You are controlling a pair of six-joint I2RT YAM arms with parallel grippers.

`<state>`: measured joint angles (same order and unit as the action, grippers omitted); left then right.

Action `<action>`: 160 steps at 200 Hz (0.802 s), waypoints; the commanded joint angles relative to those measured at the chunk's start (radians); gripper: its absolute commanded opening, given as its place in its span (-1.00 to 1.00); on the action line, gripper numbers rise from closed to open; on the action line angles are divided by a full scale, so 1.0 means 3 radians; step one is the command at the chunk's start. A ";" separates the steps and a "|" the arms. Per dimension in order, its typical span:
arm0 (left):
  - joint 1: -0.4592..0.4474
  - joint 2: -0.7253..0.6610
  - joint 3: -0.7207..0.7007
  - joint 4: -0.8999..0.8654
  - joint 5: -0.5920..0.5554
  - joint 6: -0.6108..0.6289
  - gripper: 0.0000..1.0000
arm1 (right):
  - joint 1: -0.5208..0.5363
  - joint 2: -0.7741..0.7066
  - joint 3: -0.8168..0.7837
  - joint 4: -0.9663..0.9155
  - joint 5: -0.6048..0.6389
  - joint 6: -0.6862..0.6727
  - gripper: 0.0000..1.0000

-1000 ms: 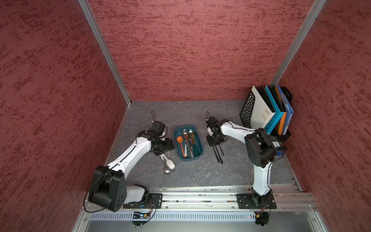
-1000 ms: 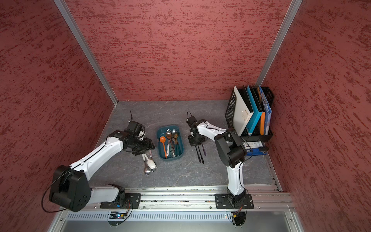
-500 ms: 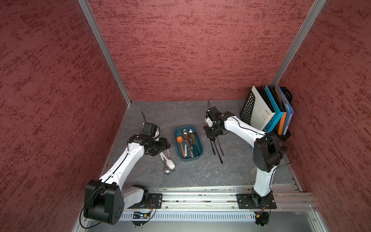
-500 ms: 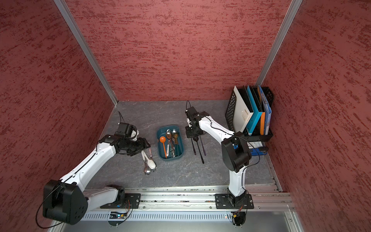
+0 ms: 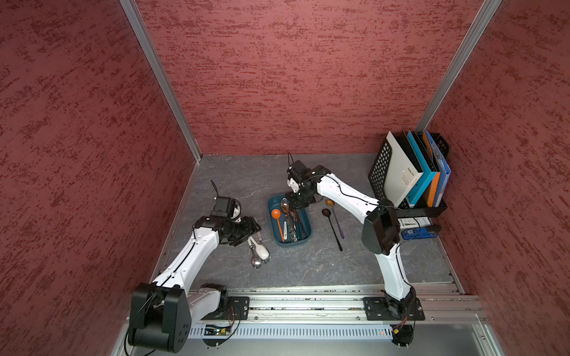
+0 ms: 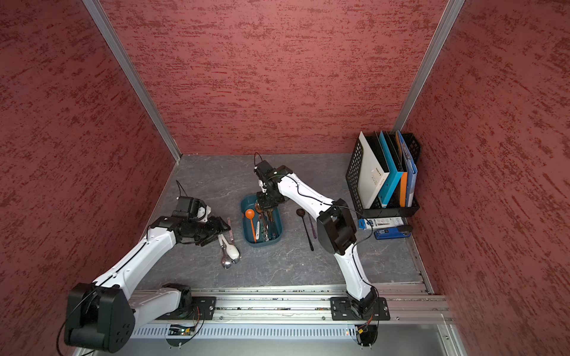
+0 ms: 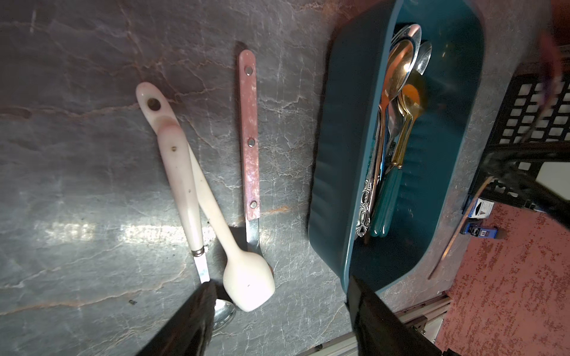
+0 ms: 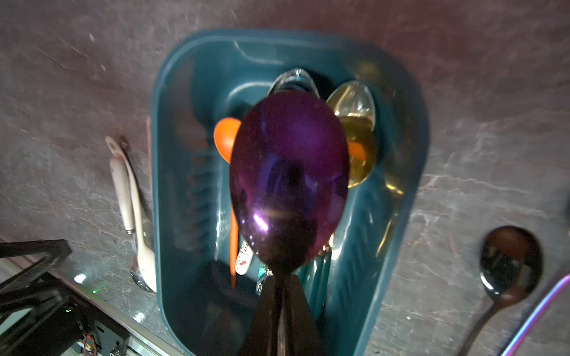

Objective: Put the spoon into the storage box
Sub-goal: Place the spoon in the storage box.

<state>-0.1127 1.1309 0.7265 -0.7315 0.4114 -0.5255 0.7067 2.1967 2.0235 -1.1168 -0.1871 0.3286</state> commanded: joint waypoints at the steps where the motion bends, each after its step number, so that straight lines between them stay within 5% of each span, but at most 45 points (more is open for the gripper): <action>1: 0.0075 -0.0100 -0.0048 0.0065 0.0074 0.0065 0.42 | 0.0017 0.0044 0.0035 -0.0102 0.0014 0.0111 -0.90; 160: 0.0140 0.0037 -0.0059 0.0045 0.0106 0.0199 0.42 | -0.0164 0.0759 0.0705 -0.0375 0.0112 -0.0054 -0.91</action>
<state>-0.0784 1.1328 0.7120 -0.7319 0.4313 -0.4812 0.6758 2.3924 2.1902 -1.1931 -0.1680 0.3325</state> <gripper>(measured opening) 0.710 0.076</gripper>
